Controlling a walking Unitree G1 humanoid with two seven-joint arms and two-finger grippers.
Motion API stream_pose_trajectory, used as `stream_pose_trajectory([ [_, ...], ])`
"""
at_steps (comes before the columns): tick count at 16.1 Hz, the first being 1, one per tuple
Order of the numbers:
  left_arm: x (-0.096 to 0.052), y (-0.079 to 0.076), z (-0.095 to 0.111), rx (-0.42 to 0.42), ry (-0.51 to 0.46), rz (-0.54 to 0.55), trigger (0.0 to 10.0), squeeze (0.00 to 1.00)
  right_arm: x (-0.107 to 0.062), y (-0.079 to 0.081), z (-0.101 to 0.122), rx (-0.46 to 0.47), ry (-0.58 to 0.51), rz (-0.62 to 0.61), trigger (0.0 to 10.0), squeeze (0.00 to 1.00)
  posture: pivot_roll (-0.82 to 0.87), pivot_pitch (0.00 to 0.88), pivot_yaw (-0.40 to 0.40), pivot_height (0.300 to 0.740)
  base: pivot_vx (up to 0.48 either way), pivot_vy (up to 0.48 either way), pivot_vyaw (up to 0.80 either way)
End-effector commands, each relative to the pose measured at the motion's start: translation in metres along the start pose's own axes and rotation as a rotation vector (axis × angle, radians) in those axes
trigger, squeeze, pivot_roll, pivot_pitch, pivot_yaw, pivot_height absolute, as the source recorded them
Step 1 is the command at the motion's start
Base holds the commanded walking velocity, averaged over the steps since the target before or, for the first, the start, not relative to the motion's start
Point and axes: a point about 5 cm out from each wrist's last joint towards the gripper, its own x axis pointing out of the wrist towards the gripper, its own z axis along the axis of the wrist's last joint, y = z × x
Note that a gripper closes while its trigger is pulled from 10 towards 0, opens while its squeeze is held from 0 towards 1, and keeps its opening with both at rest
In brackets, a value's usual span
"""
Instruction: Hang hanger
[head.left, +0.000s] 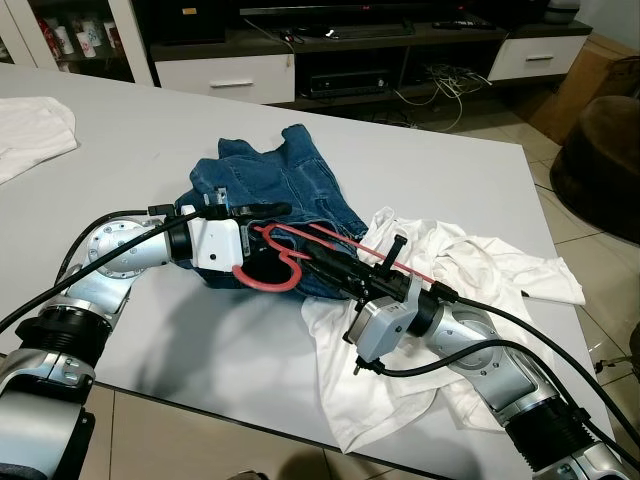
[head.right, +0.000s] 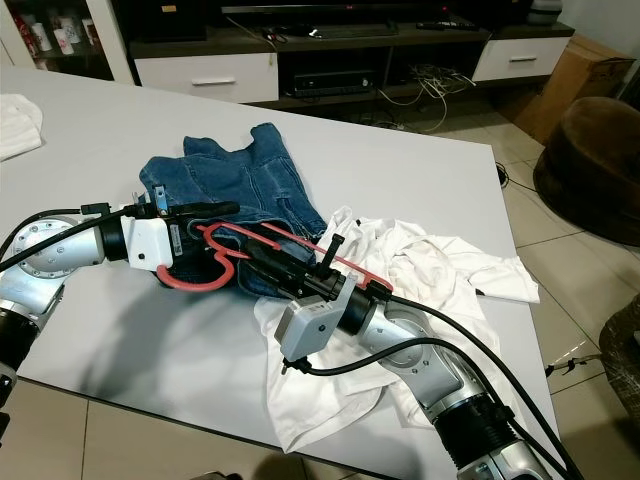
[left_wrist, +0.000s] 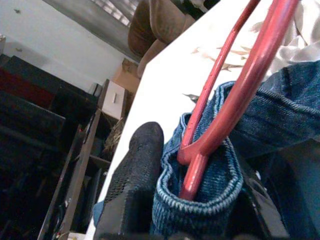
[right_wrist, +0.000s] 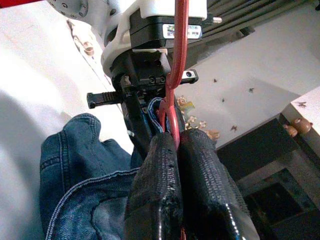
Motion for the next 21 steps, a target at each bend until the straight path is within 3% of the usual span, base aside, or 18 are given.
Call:
stream_pose_trajectory([
  [1, 0.0057, -0.0064, 0.0062, 0.012, -0.036, -0.048, 0.0, 0.00, 0.0077, -0.0137, 0.0090, -0.019, -0.075, -0.054, 10.0, 0.00, 0.05, 0.060, -0.005, 0.740, 0.000, 0.000, 0.00],
  [15, 0.0031, -0.0014, 0.0067, -0.009, -0.034, -0.034, 0.0, 0.00, 0.0029, -0.0196, 0.0047, 0.009, -0.051, -0.088, 10.0, 0.00, 0.05, 0.062, -0.007, 0.740, 0.000, 0.000, 0.00],
  [16, 0.0030, -0.0012, 0.0064, -0.009, -0.031, -0.028, 0.0, 0.00, 0.0013, -0.0202, 0.0058, 0.033, -0.062, -0.109, 10.0, 1.00, 0.05, 0.063, -0.008, 0.740, 0.000, 0.000, 0.00],
  [21, 0.0002, -0.0045, 0.0000, -0.043, 0.005, 0.006, 0.0, 0.00, -0.0017, -0.0211, 0.0048, 0.142, -0.043, -0.116, 10.0, 1.00, 0.05, 0.065, -0.008, 0.740, 0.000, 0.000, 0.00],
])
